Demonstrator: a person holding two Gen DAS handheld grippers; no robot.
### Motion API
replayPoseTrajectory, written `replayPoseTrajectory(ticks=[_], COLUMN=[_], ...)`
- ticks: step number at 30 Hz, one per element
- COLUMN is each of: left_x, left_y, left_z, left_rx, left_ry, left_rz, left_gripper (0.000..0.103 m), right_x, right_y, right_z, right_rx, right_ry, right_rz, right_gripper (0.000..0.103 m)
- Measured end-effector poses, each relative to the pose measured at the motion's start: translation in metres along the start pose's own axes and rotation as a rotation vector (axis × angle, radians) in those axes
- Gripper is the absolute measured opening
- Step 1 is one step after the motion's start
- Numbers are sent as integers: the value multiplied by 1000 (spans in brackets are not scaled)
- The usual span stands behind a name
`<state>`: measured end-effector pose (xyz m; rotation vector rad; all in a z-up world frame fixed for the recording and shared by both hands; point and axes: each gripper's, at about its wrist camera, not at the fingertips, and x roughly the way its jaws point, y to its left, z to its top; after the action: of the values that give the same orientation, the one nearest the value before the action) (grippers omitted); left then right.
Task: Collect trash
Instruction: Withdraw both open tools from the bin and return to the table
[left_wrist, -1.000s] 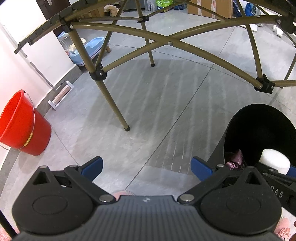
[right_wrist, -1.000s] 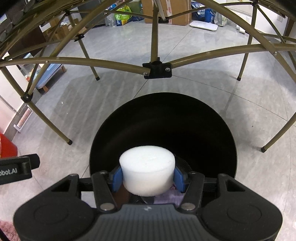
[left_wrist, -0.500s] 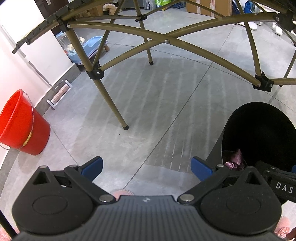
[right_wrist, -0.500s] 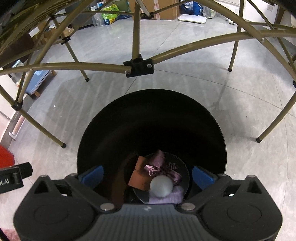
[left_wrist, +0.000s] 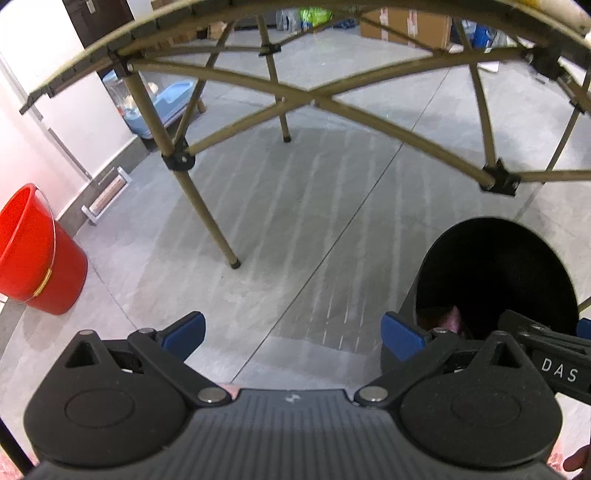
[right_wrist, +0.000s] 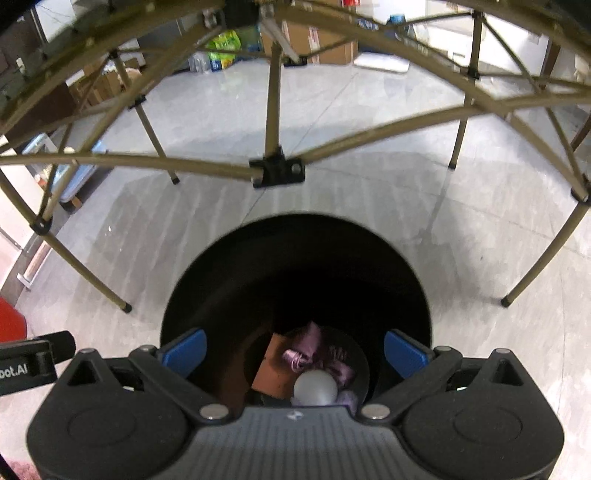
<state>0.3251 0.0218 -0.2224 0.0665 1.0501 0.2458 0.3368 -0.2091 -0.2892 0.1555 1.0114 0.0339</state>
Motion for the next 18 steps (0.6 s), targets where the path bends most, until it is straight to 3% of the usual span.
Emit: replayPoseTrajectory(ticks=[18], left_x=[-63], left_y=[-5], left_z=[18], left_rx=[-66], left_ry=[-238], left_rz=[-78], left_gripper=[103], right_x=[-95], right_y=[-22], right_z=[24], right_rx=[-16], right_ry=[-369], right_rz=[-6], right_gripper=[103])
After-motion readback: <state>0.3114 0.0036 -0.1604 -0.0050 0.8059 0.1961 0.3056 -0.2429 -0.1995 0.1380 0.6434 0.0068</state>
